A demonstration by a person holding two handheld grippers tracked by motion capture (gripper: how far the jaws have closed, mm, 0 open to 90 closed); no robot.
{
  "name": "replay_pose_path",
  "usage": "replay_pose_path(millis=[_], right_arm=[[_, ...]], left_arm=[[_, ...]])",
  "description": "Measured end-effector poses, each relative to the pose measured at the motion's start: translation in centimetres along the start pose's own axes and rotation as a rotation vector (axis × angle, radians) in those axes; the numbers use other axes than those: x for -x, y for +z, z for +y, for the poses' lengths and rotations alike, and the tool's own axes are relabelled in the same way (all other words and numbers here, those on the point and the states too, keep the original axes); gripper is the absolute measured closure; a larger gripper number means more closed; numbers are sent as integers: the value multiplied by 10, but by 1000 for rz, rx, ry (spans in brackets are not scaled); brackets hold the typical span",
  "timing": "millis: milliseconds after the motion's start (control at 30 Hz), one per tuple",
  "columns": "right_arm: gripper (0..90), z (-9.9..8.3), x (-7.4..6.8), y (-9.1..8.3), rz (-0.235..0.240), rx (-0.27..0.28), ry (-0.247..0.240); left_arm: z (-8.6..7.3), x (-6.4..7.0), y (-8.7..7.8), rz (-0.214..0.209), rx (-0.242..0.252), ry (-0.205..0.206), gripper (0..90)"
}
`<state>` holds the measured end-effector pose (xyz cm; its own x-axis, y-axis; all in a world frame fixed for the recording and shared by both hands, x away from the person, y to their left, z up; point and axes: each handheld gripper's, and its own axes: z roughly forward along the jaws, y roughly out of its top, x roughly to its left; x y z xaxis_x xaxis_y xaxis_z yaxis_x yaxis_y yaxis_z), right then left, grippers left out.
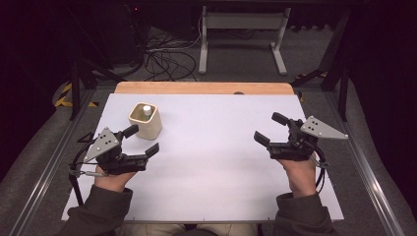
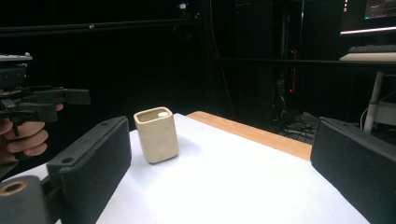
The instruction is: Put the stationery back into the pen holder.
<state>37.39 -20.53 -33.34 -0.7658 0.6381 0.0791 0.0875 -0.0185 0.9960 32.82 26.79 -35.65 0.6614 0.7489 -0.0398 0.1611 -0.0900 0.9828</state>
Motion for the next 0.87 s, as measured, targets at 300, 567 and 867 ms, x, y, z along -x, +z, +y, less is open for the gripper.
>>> replay_pose_path(millis=[300,567,867], right_arm=[[58,0,-1,0,5,2,-2],[58,1,-2,1,9,-1,-4],[58,0,-2,4,10,-13,-6]], left_arm=[[-1,-1,-1,4,6,-4,71],[0,-2,-4,13,13,-3,71],[-3,-4,-3,9,0,0,72]])
